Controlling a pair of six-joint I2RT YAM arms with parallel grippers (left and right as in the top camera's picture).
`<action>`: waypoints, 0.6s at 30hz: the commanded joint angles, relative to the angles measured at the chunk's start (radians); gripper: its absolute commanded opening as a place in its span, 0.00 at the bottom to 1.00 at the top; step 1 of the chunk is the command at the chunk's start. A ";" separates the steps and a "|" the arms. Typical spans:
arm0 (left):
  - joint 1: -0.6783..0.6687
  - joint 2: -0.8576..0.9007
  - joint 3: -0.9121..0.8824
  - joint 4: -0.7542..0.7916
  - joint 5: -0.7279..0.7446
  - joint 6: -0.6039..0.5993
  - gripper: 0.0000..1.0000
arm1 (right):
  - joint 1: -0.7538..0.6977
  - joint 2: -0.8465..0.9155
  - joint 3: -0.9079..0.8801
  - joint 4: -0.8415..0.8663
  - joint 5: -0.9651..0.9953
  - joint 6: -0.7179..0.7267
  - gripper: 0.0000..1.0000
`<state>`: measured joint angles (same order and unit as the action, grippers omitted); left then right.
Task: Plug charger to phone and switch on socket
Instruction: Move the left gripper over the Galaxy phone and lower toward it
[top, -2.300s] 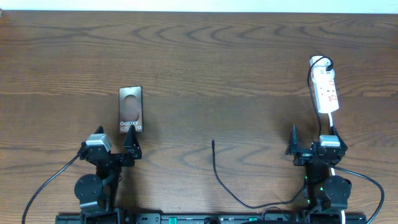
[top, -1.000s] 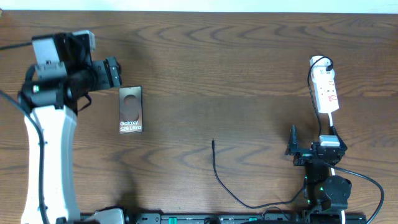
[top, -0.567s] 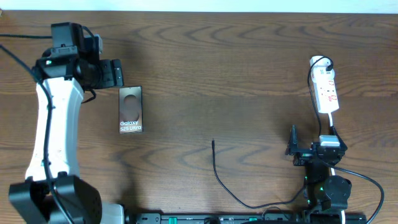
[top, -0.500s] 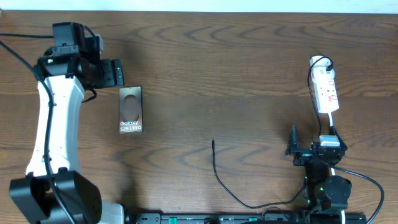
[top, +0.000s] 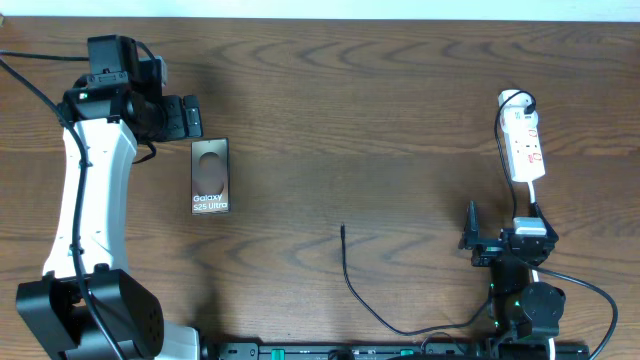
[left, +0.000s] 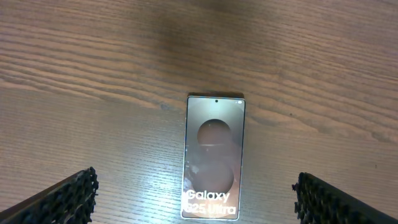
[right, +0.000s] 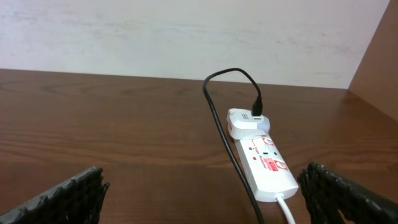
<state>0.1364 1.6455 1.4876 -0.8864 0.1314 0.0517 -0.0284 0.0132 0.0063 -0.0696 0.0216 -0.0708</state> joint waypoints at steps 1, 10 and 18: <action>-0.003 0.002 0.020 -0.002 0.008 -0.011 0.99 | 0.006 0.000 -0.001 -0.003 -0.003 -0.013 0.99; -0.059 0.005 0.004 -0.013 0.008 0.008 0.99 | 0.006 0.000 -0.001 -0.003 -0.003 -0.013 0.99; -0.071 0.071 0.004 -0.012 -0.013 0.008 0.99 | 0.006 0.000 -0.001 -0.003 -0.003 -0.013 0.99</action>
<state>0.0635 1.6695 1.4876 -0.8909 0.1303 0.0525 -0.0284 0.0132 0.0063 -0.0696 0.0216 -0.0708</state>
